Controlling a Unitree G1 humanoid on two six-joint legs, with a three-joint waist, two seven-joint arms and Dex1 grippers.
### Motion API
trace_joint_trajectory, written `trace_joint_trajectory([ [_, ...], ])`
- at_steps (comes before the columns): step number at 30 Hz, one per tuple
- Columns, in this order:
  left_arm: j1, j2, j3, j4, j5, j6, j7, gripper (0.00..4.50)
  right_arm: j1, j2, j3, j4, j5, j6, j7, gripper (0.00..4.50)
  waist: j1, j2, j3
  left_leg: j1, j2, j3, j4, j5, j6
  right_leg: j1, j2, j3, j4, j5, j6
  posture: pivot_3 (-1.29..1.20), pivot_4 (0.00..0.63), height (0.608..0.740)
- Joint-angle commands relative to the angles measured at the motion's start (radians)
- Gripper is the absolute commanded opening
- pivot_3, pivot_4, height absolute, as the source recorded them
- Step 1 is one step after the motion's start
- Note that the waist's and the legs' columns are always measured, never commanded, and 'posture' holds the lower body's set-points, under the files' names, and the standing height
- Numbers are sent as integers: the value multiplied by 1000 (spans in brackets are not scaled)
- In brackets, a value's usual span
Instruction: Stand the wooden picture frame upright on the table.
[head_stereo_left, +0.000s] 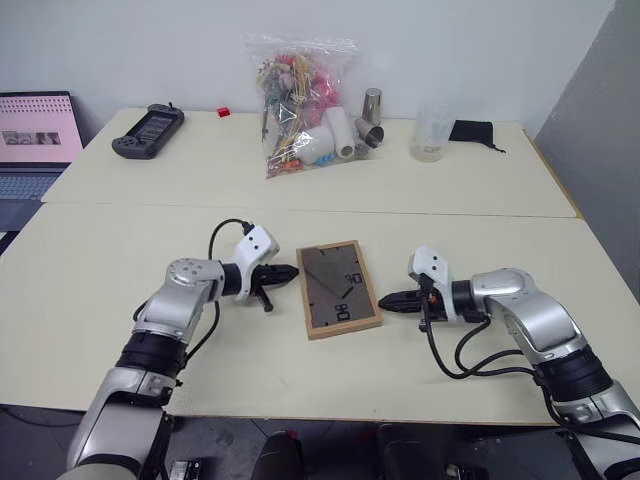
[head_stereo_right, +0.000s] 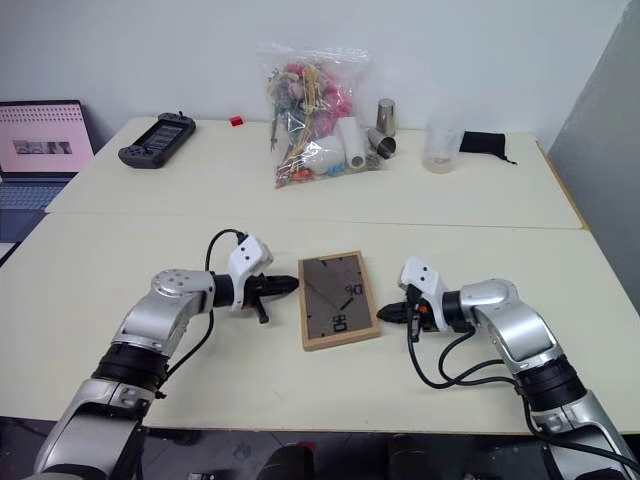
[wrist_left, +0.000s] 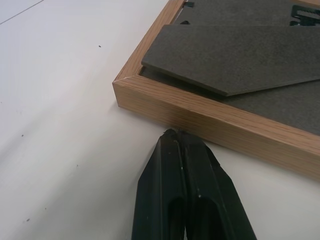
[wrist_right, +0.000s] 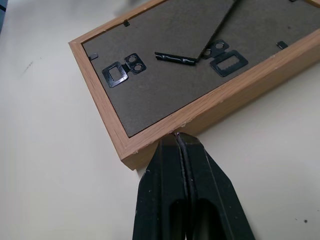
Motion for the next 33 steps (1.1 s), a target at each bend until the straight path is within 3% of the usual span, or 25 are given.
trace_joint_trajectory([
  [1, -26, -21, -2, 38, 26, -37, 20, 10, -8, -2, 1, -55, 14, 0, 2, 18, 0, 0, 0, 0, 0, 0, 0, 0, 0, 0, 0, 0, 0, 0, 0, 0, 150, 740],
  [33, -132, -100, 11, 229, 94, -187, 108, 10, -37, 22, 27, -18, 10, -6, 1, 18, -1, 0, 0, 0, 0, 0, 0, 0, 0, 0, 0, 0, 0, 0, 0, 0, 150, 740],
])
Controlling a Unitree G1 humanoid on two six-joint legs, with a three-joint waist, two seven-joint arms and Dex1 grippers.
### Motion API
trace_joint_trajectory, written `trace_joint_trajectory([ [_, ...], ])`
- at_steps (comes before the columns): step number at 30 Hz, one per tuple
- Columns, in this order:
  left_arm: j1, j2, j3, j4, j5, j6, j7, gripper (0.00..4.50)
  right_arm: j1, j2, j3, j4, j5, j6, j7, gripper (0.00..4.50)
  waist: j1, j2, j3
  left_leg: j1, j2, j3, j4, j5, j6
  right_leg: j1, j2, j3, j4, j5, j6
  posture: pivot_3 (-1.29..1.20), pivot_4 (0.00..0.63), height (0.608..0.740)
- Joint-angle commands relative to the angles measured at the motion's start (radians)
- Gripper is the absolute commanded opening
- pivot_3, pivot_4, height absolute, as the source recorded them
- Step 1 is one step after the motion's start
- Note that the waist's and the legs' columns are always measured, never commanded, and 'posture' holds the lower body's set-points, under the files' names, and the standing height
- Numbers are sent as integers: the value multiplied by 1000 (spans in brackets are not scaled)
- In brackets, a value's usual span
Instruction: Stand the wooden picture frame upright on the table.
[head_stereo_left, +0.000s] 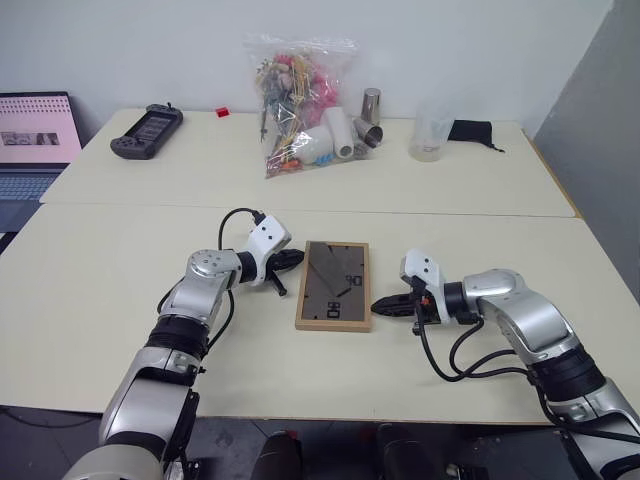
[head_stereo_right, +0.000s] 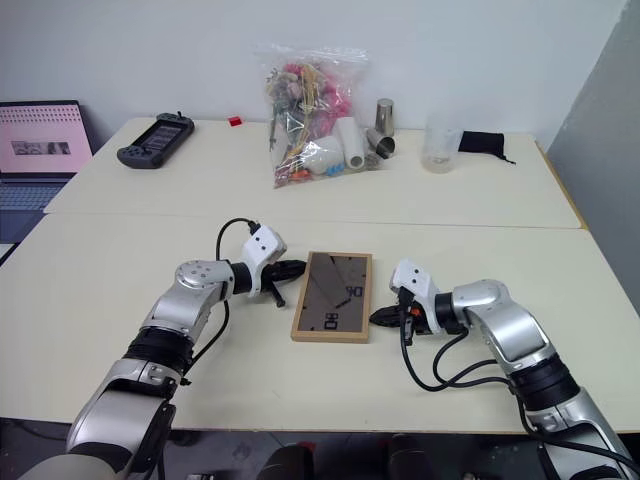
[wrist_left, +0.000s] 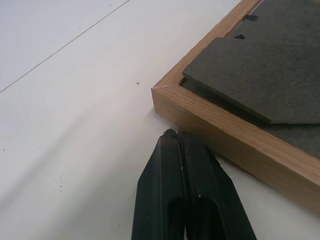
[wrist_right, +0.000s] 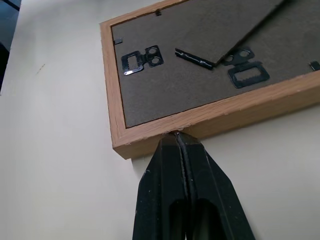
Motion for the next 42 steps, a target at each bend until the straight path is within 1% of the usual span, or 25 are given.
trace_joint_trajectory([
  [1, -23, -3, 6, 21, 14, -25, 2, 10, -24, 3, -13, -18, 10, -8, -2, 18, 0, 0, 0, 0, 0, 0, 0, 0, 0, 0, 0, 0, 0, 0, 0, 0, 150, 740],
  [4, -22, 15, 12, 25, 17, -27, -5, 10, -25, -8, -20, -6, 2, -18, -4, 18, 0, 0, 0, 0, 0, 0, 0, 0, 0, 0, 0, 0, 0, 0, 0, 0, 150, 740],
  [6, -6, 73, 41, -3, -8, 14, -49, 10, -32, -38, -47, 17, -4, -33, 0, 18, 0, 0, 0, 0, 0, 0, 0, 0, 0, 0, 0, 0, 0, 0, 0, 0, 150, 740],
  [8, 22, 133, 72, -59, -65, 85, -138, 10, -47, -62, -73, 43, -3, -44, 1, 18, -9, 0, 0, 0, 0, 0, 0, 0, 0, 0, 0, 0, 0, 0, 0, 0, 150, 740],
  [10, 45, 177, 101, -127, -141, 213, -220, 381, -68, -68, -90, 63, 0, -57, -7, 0, -18, 0, 0, 0, 1, 0, -1, 0, 0, -1, 1, 0, 1, 0, 0, 0, 150, 740],
  [11, 54, 197, 108, -158, -174, 281, -255, 484, -80, -66, -98, 73, 2, -61, -15, 0, -22, 0, 0, 0, 1, 0, -1, 0, 0, -1, 1, 0, 1, 0, -1, 0, 150, 740],
  [14, 94, 274, 112, -247, -248, 456, -362, 1303, -122, -51, -110, 102, 0, -71, -30, 0, -28, 0, 0, 0, 1, -1, -1, 0, 0, -1, 1, -1, 2, -1, -1, 0, 150, 740],
  [17, 107, 320, 123, -277, -310, 623, -412, 1908, -161, -19, -106, 125, -5, -76, -55, 0, -29, 0, 0, 0, 1, -1, -1, 0, 0, -1, 1, -1, 2, -1, -1, 0, 150, 740],
  [18, 107, 328, 128, -281, -326, 666, -416, 2171, -172, -5, -103, 129, -5, -75, -66, 0, -29, 0, 0, 0, 1, -1, -1, 0, 0, -1, 1, -1, 2, -1, -1, 0, 150, 740],
  [22, 84, 324, 168, -272, -410, 866, -400, 2887, -186, 26, -78, 139, -25, -81, -88, 0, -28, 0, 0, 0, 1, -1, -1, 0, 0, -1, 1, -1, 2, -1, -1, 0, 150, 740],
  [23, 79, 320, 179, -270, -433, 921, -388, 3158, -183, 24, -70, 138, -33, -85, -86, 0, -28, 0, 0, 0, 1, -1, -1, 0, 0, -1, 1, -1, 2, -1, -1, 0, 150, 740],
  [24, 76, 317, 190, -266, -454, 972, -379, 3289, -179, 17, -58, 137, -45, -92, -79, 0, -27, 0, 0, 0, 1, -1, -1, 0, 0, -1, 1, -1, 2, -1, -1, 0, 150, 740],
  [25, 75, 313, 197, -265, -475, 1024, -369, 3574, -173, 3, -45, 136, -61, -105, -69, 0, -27, 0, 0, 0, 1, -2, -1, 0, 0, -1, 1, -2, 2, -1, -1, 0, 150, 740],
  [26, 82, 312, 192, -271, -493, 1079, -366, 3691, -163, -16, -26, 141, -92, -131, -62, 0, -27, 0, 0, -1, 1, -2, -1, 0, 0, -1, 1, -2, 2, -1, -1, 0, 150, 740],
  [28, 85, 296, 194, -271, -520, 1167, -340, 4121, -147, -44, 8, 159, -153, -200, -65, 0, -27, 0, 0, -1, 1, -2, -1, 0, 0, -1, 1, -2, 2, -1, -1, 0, 150, 740],
  [30, 78, 277, 194, -258, -530, 1207, -310, 4474, -131, -50, 31, 174, -188, -245, -72, 0, -28, 0, 0, 0, 1, -2, -1, 0, 0, -1, 1, -1, 2, -1, -1, 0, 150, 740],
  [33, 61, 259, 180, -229, -530, 1233, -284, 4474, -118, -38, 45, 182, -208, -258, -69, 0, -28, 0, 0, 0, 1, -2, -1, 0, 0, -1, 1, -1, 2, -1, -1, 0, 150, 740],
  [35, 56, 257, 149, -218, -522, 1237, -280, 4474, -113, -28, 52, 177, -215, -260, -68, 0, -30, 0, 0, 0, 1, -1, -1, 0, 0, -1, 1, -1, 3, -1, -1, 0, 150, 740],
  [38, 36, 239, 68, -189, -505, 1242, -290, 4474, -117, 6, 61, 167, -212, -242, -73, 0, -28, 0, 0, 1, 1, -1, -1, 0, 0, -1, 1, -1, 3, -1, -1, 0, 150, 740],
  [42, 16, 206, 39, -200, -516, 1244, -286, 4474, -131, 70, 74, 181, -215, -221, -93, 0, -22, 0, 0, 1, 0, -1, 0, 0, 0, 0, 0, -1, 3, -1, -1, 0, 150, 740],
])
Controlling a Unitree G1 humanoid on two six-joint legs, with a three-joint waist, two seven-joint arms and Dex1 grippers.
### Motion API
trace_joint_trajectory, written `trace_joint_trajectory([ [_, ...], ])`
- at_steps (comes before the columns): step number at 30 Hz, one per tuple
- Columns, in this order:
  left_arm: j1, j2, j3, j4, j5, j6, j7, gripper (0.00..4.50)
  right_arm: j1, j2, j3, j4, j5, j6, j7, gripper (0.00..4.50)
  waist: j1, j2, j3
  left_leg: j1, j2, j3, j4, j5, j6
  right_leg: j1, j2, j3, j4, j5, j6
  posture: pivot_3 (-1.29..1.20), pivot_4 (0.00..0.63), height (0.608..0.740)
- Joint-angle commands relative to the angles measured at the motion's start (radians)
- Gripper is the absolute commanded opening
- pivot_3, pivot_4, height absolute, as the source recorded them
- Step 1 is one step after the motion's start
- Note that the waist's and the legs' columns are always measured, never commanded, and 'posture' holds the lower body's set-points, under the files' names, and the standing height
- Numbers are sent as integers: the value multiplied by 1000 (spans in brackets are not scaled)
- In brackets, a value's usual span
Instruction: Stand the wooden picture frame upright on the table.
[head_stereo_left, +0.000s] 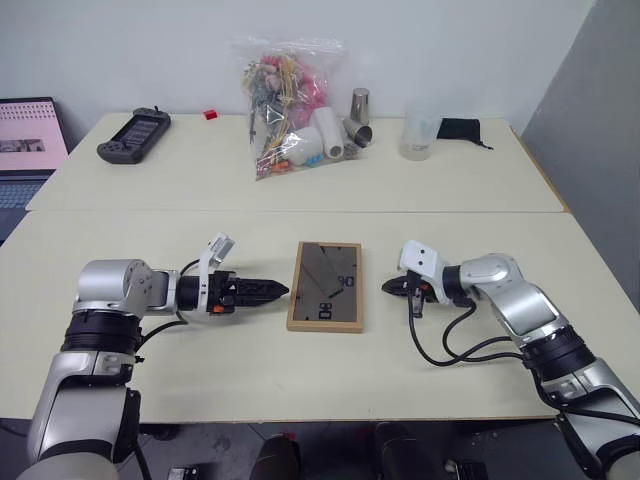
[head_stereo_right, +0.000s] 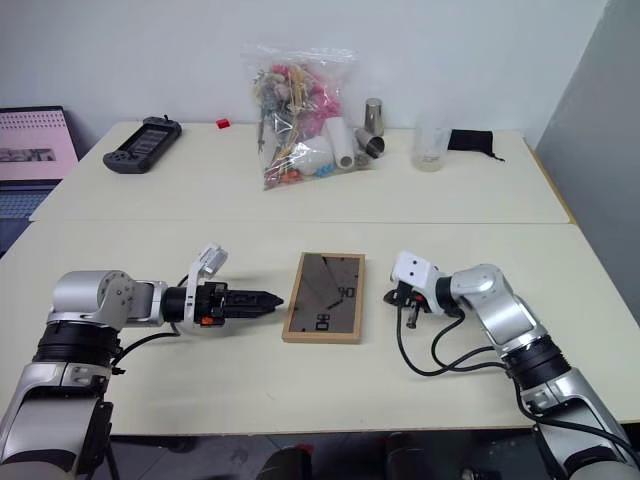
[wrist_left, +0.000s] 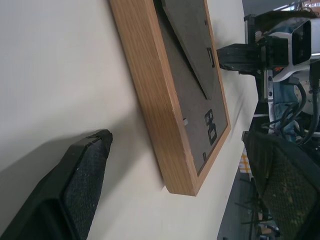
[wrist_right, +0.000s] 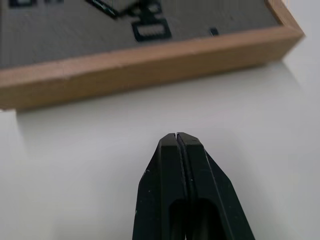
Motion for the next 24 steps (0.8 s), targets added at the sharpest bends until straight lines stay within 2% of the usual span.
trace_joint_trajectory([
  [1, -1, -46, -55, -2, -8, 12, 5, 4474, -28, 52, 3, -14, -6, 18, -26, 0, 6, 0, 0, 0, 0, 0, 0, 0, 0, 0, 0, 0, 0, 0, 0, 0, 150, 740],
  [21, 38, -94, -42, -66, -21, -66, 18, 4474, -47, 173, 26, -1, -38, 36, -49, 0, 25, 0, 0, 0, 0, 0, 0, 0, 0, 0, -1, 0, -1, 0, 0, 0, 150, 740],
  [24, 51, -101, -29, -75, -31, -77, 13, 4047, -49, 175, 26, 1, -39, 36, -51, 0, 25, 0, 0, 0, 0, 0, 0, 0, 0, 0, -1, 0, -1, 0, 0, 0, 150, 740],
])
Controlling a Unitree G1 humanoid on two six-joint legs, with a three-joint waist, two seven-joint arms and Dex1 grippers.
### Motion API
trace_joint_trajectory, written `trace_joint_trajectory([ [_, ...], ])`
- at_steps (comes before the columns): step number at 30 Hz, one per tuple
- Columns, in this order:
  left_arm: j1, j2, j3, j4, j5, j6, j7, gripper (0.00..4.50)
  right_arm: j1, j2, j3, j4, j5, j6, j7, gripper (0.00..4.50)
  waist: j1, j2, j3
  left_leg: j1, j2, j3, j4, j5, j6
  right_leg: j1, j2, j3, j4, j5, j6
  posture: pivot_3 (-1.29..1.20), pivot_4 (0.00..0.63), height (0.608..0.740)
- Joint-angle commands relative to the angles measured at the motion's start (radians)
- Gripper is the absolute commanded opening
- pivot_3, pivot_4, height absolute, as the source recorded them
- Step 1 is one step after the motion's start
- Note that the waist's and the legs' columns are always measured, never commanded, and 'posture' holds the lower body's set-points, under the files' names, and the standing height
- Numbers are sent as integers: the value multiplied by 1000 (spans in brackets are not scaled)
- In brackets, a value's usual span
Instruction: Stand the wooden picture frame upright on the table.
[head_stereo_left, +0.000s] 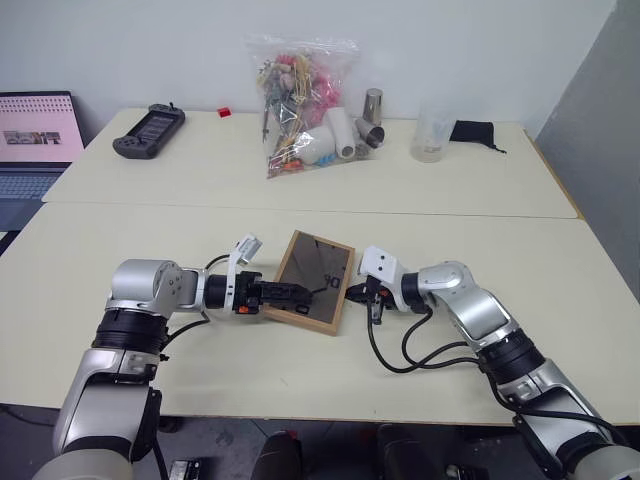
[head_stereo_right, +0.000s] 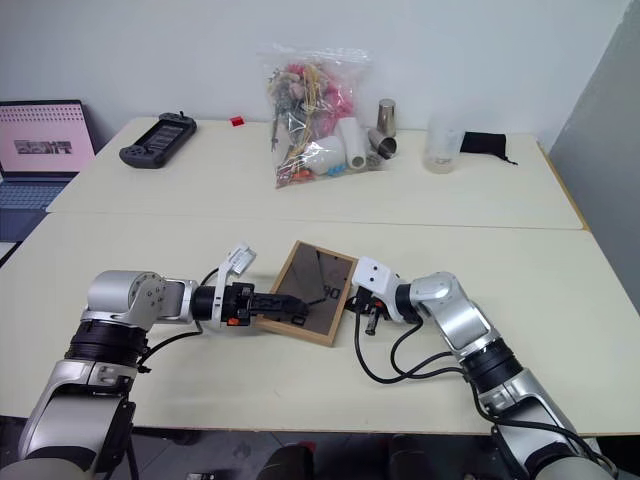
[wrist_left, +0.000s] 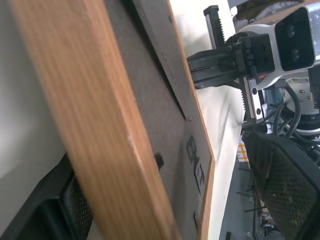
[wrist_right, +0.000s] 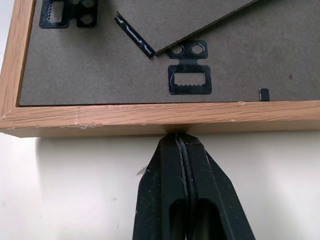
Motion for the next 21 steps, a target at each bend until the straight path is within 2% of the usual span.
trace_joint_trajectory([
  [1, 35, -17, -16, -32, -21, -14, -11, 3912, -30, 9, -6, -18, -5, -13, -9, 0, 0, 0, 0, 0, 0, 0, 0, 0, 0, 0, 0, 0, 0, 0, 0, 0, 150, 740],
  [10, 45, -1, 24, -58, -49, 0, 0, 1865, -39, -16, -36, 37, -14, -58, -27, 0, -3, 0, 0, 0, 0, 0, 0, 0, 0, 0, 0, 0, 0, 0, 0, 0, 150, 740],
  [14, 43, -9, 79, -83, -86, 10, 43, 1305, -34, -69, -78, 37, -1, -60, -19, 0, -3, 0, 0, 0, 0, 0, 0, 0, 0, 0, 0, 0, 0, 0, 0, 0, 150, 740],
  [18, 48, -35, 127, -150, -72, -88, 119, 1231, -47, -111, -175, -11, 80, 38, -10, 0, -2, 0, 0, -1, 0, 0, 0, 0, 0, -1, 0, 0, 0, 0, 0, 0, 150, 740],
  [21, 47, -56, 159, -201, -85, -120, 163, 1231, -78, -120, -265, -117, 207, 202, 24, 438, -2, 0, 0, -1, 1, 0, 0, 0, 0, -1, 0, 0, 0, 0, 0, 0, 150, 740],
])
